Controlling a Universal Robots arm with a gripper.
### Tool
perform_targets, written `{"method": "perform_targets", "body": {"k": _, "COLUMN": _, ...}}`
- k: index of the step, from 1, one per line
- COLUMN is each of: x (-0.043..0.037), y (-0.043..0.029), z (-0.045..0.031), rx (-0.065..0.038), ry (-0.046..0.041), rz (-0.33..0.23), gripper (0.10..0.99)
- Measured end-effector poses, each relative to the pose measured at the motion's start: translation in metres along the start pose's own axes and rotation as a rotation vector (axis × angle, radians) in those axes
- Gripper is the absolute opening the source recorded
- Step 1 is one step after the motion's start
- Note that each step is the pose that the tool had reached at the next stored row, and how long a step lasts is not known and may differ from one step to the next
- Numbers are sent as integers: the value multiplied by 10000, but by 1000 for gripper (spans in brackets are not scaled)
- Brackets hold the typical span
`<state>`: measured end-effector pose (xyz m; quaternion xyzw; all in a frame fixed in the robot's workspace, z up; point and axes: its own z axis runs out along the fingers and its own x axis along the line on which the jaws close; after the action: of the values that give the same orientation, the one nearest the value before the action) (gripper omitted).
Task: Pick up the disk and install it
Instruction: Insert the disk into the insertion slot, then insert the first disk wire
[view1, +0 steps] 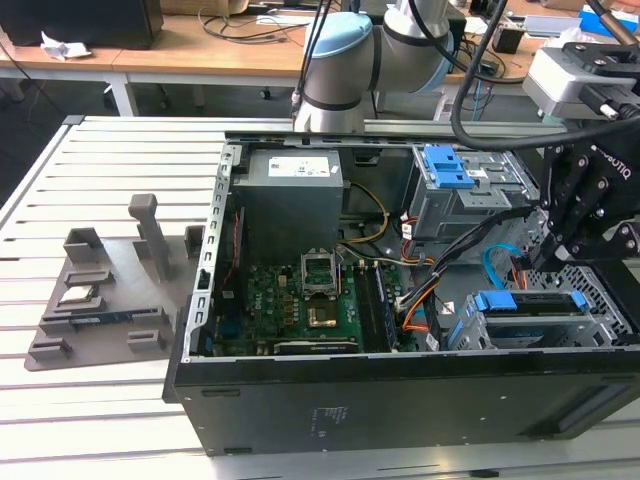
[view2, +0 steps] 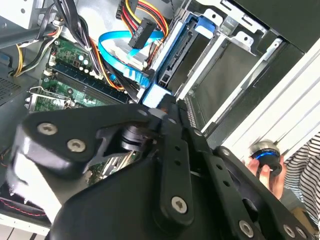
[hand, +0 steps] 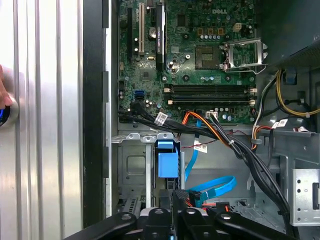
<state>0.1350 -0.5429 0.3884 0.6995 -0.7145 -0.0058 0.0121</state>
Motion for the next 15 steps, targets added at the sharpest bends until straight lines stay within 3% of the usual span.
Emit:
{"method": "perform_targets", "body": {"k": 1, "x": 0, "y": 0, "z": 1, "rx": 0, "ry": 0, "rz": 0, "gripper": 114}}
{"method": "perform_targets", "body": {"k": 11, "x": 0, "y": 0, "z": 12, "rx": 1, "ry": 0, "rz": 0, "gripper": 106}}
{"method": "perform_targets", "body": {"k": 12, "x": 0, "y": 0, "z": 13, "rx": 0, "ry": 0, "rz": 0, "gripper": 114}}
{"method": "perform_targets", "body": {"k": 14, "x": 0, "y": 0, "z": 14, "rx": 0, "ry": 0, "rz": 0, "gripper": 235}}
{"method": "perform_targets", "body": {"k": 15, "x": 0, "y": 0, "z": 15, "rx": 0, "ry": 0, "rz": 0, "gripper": 235}}
